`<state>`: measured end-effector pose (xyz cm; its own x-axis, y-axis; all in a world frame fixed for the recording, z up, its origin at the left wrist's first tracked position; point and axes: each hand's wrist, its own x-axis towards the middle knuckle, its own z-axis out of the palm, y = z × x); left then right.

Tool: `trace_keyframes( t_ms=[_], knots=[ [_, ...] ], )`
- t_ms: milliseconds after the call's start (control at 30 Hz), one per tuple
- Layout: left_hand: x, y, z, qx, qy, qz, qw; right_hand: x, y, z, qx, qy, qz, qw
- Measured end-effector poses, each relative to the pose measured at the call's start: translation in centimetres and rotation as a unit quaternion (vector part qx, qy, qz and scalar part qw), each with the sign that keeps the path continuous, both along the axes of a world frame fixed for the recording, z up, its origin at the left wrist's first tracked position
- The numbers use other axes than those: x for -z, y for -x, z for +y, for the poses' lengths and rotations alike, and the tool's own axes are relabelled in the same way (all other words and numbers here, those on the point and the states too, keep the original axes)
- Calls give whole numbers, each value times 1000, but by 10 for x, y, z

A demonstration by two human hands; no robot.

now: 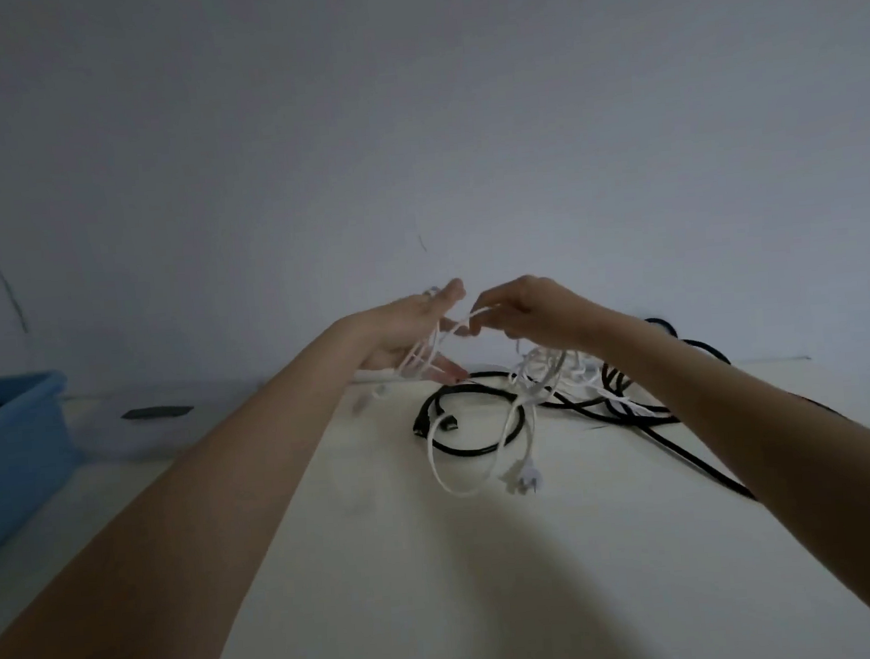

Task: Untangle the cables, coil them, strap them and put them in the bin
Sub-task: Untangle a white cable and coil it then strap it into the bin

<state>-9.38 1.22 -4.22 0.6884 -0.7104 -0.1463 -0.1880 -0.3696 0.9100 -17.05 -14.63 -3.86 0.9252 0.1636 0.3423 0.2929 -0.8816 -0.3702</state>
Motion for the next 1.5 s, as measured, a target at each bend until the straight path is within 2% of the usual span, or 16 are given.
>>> trace_keyframes(
  t_ms=[167, 333, 400, 467, 500, 567, 633, 800, 967, 1033, 1100, 1200, 1267, 1367, 1433, 1500],
  knots=[
    [0, 20, 3, 106, -5, 98, 990, 1, -9, -6, 21, -4, -72, 997],
    [-15, 34, -2, 192, 81, 115, 971, 1, -10, 2, 9, -41, -110, 993],
    [-20, 32, -5, 259, 138, 157, 943, 4, -12, 6, 3, -88, -89, 992],
    [-26, 31, -7, 333, 203, 259, 884, 13, -15, 12, -5, -175, -27, 984],
    [-29, 31, -8, 332, 229, 292, 867, 20, -20, 15, -1, -197, -2, 980],
    [-32, 31, -11, 262, 262, 268, 889, 30, -25, 15, 18, -186, 35, 982],
    [-33, 29, -9, 166, 297, 207, 917, 32, -22, 11, 47, -104, 56, 992],
    [-42, 25, -1, 22, 396, 221, 891, 38, -20, -6, 106, 36, 58, 992],
    [-61, 6, 11, -86, 418, 107, 898, 53, -27, -21, 142, 128, 56, 980],
    [-66, -3, 19, -112, 401, 53, 907, 52, -30, -25, 151, 129, 38, 979],
    [-65, -9, 23, -152, 350, -44, 923, 45, -32, -16, 127, 164, -1, 978],
    [-41, -13, 16, -172, 240, -167, 941, 36, -37, 7, 62, 268, -125, 953],
    [-20, -8, 10, -123, 172, -150, 966, 30, -37, 20, 13, 291, -221, 931],
    [-3, 7, 8, -55, 122, -40, 990, 16, -34, 18, -22, 297, -314, 902],
    [1, 13, 9, -25, 85, -3, 996, 10, -31, 8, 4, 305, -314, 899],
    [3, 16, 10, 20, 38, -6, 999, 8, -29, -1, 13, 331, -336, 882]
  ],
)
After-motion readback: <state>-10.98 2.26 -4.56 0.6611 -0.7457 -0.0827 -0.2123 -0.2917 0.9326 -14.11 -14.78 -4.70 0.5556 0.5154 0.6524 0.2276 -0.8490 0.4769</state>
